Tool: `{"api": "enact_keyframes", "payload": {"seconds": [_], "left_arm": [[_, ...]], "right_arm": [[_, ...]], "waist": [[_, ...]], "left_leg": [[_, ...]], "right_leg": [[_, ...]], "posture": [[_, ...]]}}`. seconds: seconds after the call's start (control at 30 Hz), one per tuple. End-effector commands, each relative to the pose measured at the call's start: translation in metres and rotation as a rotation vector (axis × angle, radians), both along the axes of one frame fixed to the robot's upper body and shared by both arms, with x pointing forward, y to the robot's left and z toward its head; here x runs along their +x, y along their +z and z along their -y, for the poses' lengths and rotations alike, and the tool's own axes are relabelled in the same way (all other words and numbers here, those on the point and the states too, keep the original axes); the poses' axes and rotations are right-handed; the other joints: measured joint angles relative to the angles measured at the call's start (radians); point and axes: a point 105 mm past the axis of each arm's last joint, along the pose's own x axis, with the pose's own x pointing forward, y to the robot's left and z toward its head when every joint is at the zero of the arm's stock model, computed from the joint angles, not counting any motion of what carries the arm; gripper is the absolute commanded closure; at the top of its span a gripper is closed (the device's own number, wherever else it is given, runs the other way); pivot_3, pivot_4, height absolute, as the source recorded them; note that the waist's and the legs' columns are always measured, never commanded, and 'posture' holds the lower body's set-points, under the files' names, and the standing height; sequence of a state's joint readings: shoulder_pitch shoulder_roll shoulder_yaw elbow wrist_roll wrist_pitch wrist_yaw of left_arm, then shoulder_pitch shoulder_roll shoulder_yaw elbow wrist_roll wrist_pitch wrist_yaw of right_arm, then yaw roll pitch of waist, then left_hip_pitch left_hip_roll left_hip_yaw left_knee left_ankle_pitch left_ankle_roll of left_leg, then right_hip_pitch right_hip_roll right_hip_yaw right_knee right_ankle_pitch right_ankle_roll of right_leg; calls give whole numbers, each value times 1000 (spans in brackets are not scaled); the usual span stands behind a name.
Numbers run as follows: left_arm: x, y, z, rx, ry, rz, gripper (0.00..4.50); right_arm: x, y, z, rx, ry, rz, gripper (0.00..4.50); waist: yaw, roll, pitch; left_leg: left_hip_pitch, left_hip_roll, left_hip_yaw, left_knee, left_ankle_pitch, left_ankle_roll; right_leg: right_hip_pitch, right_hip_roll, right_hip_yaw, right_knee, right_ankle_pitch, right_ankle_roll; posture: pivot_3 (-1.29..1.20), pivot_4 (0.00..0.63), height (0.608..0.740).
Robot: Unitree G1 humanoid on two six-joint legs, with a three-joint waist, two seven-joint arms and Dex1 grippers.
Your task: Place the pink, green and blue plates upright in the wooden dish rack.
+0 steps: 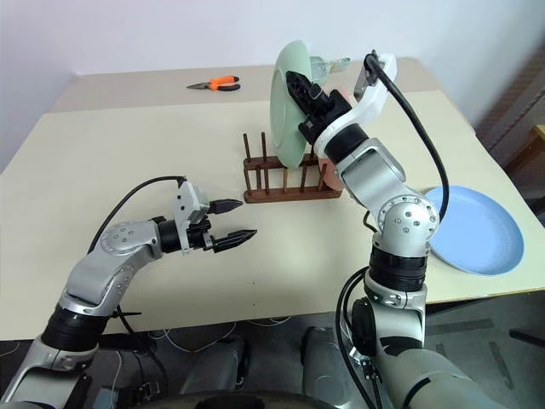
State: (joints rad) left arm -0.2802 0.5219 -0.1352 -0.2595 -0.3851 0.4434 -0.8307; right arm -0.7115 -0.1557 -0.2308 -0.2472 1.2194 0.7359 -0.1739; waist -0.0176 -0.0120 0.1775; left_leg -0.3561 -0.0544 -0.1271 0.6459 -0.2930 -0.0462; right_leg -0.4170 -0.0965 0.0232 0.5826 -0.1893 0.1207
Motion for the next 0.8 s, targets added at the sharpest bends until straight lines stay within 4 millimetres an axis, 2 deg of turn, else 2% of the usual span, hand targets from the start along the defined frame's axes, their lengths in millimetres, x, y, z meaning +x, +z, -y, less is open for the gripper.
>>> {"api": "enact_keyframes", "payload": {"seconds": [0.03,0.1,0.4,0.53,0.67,0.8], "left_arm": [[-1,12,4,-15,-17,60,641],[-1,12,4,-17,-17,60,641],[-2,10,3,-19,-15,55,641],[-2,10,2,-19,-16,55,641],[-1,9,4,-20,-19,56,641],[-1,9,3,-21,-19,56,641]], "right_arm": [[6,0,8,-23,-50,16,4468],[6,1,9,-13,-49,21,4468],[-5,34,13,35,-39,113,4468],[-5,31,12,50,-43,82,4468],[-2,19,7,63,-40,21,4468],[-5,25,2,83,-17,34,4468]], "waist": [[1,0,0],[2,0,0],[0,0,0],[-1,0,0],[-1,0,0],[0,0,0]], "left_leg": [[0,0,0,0,0,0],[0,0,0,0,0,0],[-1,0,0,0,0,0],[-1,0,0,-1,0,0],[-1,0,0,-1,0,0],[-1,0,0,0,0,0]], "right_leg": [[0,0,0,0,0,-1],[1,0,0,0,-1,-2],[0,0,0,0,-1,-2],[-1,0,0,0,-1,-2],[-1,0,0,0,-1,-2],[-1,0,0,-1,-1,-2]], "posture": [[0,150,740],[0,150,740],[0,150,740],[0,150,740],[0,150,740],[0,150,740]]}}
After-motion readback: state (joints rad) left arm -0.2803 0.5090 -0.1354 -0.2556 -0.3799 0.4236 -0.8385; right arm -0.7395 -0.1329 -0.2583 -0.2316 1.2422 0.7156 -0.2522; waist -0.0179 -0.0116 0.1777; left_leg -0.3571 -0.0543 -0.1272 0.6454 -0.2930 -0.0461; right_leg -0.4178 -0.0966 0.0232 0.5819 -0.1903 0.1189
